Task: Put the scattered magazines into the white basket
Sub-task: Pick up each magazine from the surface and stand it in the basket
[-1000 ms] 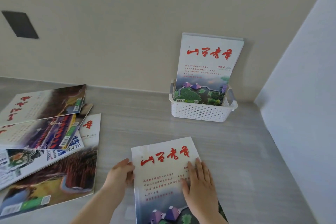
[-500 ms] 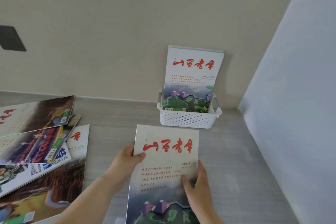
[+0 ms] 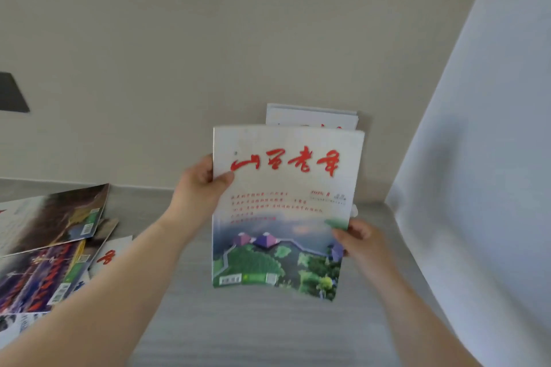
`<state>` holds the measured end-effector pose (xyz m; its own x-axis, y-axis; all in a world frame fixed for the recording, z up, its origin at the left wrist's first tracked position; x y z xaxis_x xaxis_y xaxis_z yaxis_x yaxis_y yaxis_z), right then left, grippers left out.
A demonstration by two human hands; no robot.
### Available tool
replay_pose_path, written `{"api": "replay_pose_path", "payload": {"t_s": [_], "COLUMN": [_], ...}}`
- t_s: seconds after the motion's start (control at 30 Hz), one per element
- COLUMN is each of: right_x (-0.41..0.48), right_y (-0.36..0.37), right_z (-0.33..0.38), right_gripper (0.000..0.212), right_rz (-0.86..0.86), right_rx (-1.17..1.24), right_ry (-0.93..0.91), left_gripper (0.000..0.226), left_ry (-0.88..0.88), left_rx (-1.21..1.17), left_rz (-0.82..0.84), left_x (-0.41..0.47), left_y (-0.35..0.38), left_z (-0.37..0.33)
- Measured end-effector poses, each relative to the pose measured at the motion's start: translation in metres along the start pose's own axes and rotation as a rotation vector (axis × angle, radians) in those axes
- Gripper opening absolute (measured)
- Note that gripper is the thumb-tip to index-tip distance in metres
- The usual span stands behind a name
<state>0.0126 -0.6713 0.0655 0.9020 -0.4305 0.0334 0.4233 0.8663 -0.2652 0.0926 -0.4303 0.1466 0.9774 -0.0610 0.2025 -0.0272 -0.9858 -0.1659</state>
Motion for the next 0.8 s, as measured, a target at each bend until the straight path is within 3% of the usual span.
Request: {"api": "replay_pose_path", "payload": {"t_s": [0.13,0.23,0.3,0.4,0.53,0.8], "right_x": [0.038,0.064,0.08,0.099,0.126,0.152], "right_y": [-0.024,-0.034,-0.037,-0.04,-0.037,-0.014], "right_z": [0.048,0.068,0.068,0.058,0.036,-0.018], "right_gripper": [0.025,0.032,0.032,0.015,0.015,0.017], "right_rz": [-0.195,-0.269,-0.282,-0.311,-0.314,-0.283], "right_rx": [-0.141,-0.092,-0.032,0.014,0.042,0.024], "right_ry": [-0.225,-0.299,-0.299,-0.257,-0.176,-0.02], "left_gripper": [0.02,0.018,0.017,0.018,0.019,0.019], "left_ry": [0.214,0.281,0.262,0.211,0.122,-0.01], "left_rx": [0.116,0.063,-0.006,-0.079,-0.1,0.023], "left_rz": [-0.124,-0.151,-0.132,-0.12,-0.126,-0.127], "left_x": [0.038,0.063,0.079,0.098,0.109,0.12], "left_y": [0.014,0.029,0.039,0.051,0.067,0.083], "left_z": [-0.042,-0.059,-0.061,-0.049,-0.017,0.033]}}
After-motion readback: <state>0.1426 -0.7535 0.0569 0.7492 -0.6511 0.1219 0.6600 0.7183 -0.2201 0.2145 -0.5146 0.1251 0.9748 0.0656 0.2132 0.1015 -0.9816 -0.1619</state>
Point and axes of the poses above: each hand's wrist, its own x-axis towards the middle knuckle, its own y-axis out of the palm, z = x × y, the point moved 6 cm from there along x, towards the middle knuckle, and after that the axes turned 2 degrees about -z, right-handed, at the moved point
